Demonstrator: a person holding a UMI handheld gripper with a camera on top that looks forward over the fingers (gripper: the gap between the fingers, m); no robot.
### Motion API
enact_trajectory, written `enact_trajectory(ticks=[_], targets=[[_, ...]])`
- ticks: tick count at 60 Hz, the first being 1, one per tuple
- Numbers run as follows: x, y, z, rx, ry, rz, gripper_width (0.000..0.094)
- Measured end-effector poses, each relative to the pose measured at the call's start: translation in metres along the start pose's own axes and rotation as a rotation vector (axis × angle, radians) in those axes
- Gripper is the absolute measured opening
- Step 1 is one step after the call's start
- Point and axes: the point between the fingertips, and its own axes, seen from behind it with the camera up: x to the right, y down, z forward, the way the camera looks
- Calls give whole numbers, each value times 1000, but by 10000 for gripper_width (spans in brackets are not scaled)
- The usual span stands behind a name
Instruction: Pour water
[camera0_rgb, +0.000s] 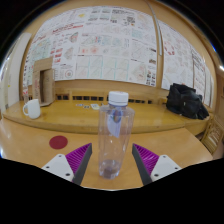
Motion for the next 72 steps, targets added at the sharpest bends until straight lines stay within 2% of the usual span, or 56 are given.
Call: enact_trajectory(ticks=[7,11,23,32,40,51,61,67,72], targets=[[-3,-8,32,33,-31,2,708],[2,-12,45,55,-36,7,527],[5,-13,52,85,-6,28,364],[8,-22,47,73,40,-17,359],[18,-63,43,90,143,-120,356],[16,-174,40,156,351,-378,355],[-43,-295,50,238,535,-796,356],[-106,-346,69,266,580,-1131,356],[-172,-373,84,334,583,-1407,355]])
